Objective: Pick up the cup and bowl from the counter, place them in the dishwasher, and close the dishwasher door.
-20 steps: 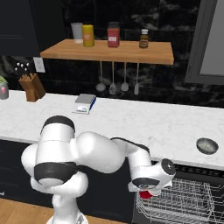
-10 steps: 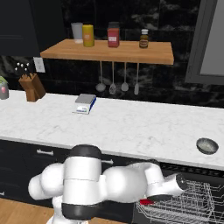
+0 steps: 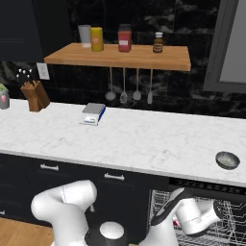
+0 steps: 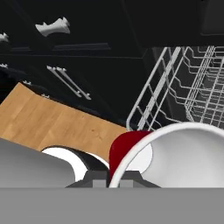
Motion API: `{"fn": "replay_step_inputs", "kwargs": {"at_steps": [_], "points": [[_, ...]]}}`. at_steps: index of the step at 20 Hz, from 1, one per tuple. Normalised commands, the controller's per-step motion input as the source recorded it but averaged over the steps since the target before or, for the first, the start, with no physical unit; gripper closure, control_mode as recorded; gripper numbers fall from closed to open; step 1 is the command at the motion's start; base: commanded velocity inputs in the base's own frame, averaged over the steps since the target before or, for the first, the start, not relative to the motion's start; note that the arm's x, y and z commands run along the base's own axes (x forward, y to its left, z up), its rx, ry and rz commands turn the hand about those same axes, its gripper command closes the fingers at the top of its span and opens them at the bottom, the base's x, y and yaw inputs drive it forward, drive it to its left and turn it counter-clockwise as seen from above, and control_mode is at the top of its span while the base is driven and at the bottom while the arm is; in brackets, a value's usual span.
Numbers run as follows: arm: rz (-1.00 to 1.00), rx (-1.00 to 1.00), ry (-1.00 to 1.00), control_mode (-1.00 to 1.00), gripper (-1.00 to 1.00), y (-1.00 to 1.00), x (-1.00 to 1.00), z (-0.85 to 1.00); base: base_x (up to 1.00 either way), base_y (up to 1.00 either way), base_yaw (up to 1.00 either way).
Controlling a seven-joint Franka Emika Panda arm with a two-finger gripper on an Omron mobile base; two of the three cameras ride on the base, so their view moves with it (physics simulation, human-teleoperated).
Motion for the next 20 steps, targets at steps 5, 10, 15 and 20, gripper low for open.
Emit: {"fn": "replay_step_inputs", "kwargs": {"at_steps": [5,10,15,20], "points": [[-0.07,0.0,0.0,-1.0,1.0,-0.07,0.36,-0.42,0.0,0.0,0.0],[-0.13,0.0,0.0,-1.0,1.0,-0.23,0.41,-0.52,0.0,0.0,0.0],[-0.08,0.0,0.0,-1.0,1.0,-0.25,0.09,-0.4,0.0,0.0,0.0],[-0.09,0.0,0.03,-1.0,-1.0,0.0,0.0,0.0,0.0,0.0,0.0]]}}
